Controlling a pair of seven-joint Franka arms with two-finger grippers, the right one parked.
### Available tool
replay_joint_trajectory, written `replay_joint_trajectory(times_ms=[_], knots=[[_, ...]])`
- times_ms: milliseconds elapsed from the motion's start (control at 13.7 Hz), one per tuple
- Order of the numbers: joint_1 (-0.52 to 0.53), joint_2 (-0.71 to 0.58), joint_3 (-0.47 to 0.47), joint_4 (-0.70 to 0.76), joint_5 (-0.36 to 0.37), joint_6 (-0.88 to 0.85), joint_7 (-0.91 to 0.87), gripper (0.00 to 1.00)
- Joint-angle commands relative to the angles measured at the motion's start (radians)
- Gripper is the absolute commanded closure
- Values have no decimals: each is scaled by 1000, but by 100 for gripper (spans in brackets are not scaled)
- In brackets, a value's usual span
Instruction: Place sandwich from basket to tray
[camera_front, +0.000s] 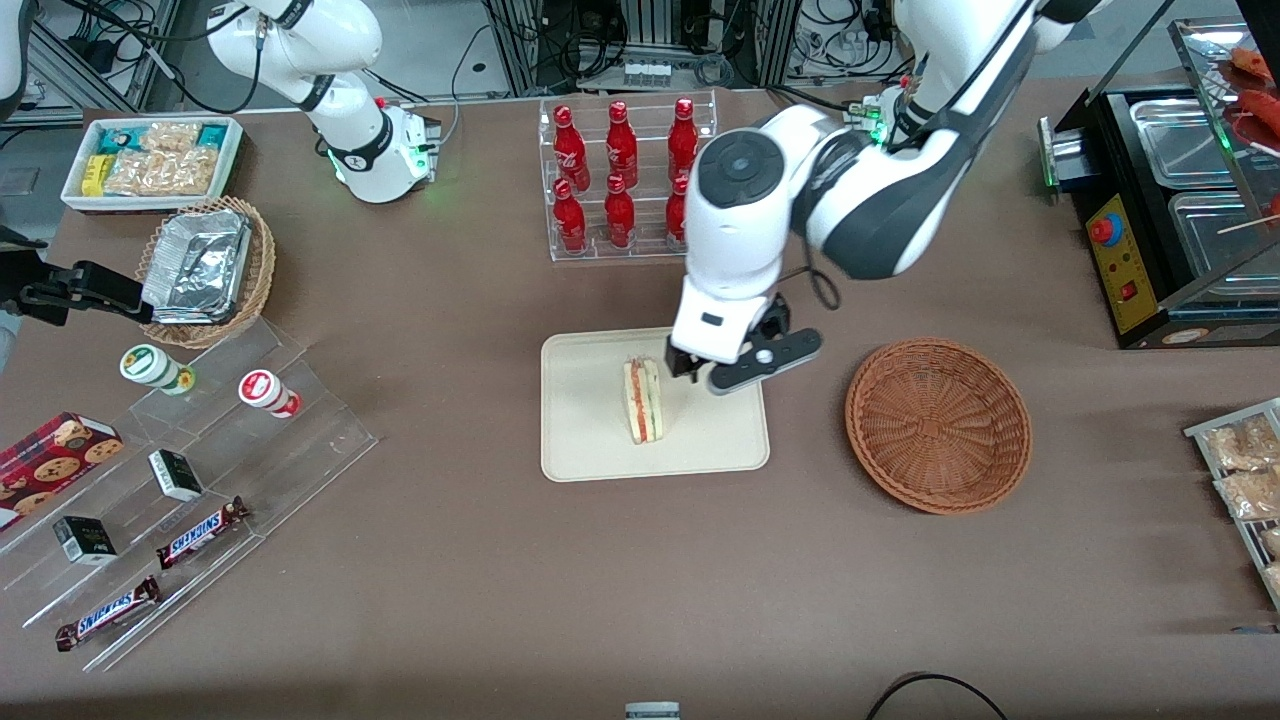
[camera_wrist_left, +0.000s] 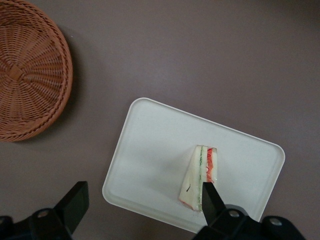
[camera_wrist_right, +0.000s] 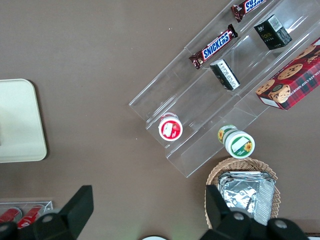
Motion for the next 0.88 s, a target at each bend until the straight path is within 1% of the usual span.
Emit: replay_joint_trajectory(times_ms=[0,146,292,365,438,657,803], knots=[[96,-104,-3,-46,-86,-58,111,0],[152,-142,-3,-46,-122,-115,194,0],[202,-167,-3,-46,-125,-151,256,0],[231,-179,-3,-46,-145,-163,303,0],[265,-196,-1,-45,-180,-180,361,0],[329,-230,2,-45,-192,-230,461,0],[389,-248,0,-45,-208,-259,564,0]])
